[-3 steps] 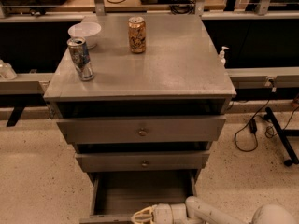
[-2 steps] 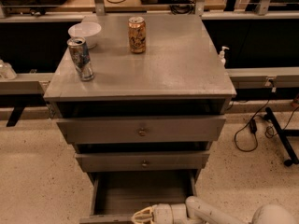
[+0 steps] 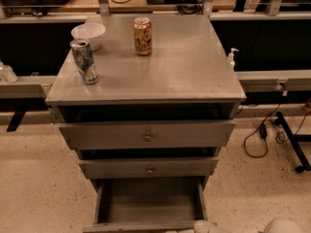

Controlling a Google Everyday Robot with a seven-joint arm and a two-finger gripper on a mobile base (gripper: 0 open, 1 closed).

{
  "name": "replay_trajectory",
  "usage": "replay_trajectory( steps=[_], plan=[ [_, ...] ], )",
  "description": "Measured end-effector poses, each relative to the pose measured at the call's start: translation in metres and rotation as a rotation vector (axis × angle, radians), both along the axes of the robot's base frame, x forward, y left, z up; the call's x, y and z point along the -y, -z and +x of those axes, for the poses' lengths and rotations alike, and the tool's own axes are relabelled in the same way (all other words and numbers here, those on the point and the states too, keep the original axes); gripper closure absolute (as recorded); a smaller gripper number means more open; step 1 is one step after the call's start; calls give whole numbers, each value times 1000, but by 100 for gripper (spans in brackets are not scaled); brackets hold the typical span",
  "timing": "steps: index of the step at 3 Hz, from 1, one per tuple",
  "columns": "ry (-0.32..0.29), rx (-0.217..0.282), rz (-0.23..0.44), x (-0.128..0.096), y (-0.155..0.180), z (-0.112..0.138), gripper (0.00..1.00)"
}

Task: Close bottom drawer

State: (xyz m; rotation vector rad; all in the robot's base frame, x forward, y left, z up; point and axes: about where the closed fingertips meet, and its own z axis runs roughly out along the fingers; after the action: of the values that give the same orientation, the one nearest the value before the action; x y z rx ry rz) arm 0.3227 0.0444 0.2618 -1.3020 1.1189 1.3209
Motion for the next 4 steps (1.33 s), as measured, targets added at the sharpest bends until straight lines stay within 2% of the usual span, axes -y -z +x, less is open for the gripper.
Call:
replay_trajectory(
  steps=[1,2,4],
  plan=[
    [32,-53,1,-2,10,-22,100],
    [32,-53,1,-3,10,-22,100],
    [36,-113,-90,-10,62,-28,100]
  ],
)
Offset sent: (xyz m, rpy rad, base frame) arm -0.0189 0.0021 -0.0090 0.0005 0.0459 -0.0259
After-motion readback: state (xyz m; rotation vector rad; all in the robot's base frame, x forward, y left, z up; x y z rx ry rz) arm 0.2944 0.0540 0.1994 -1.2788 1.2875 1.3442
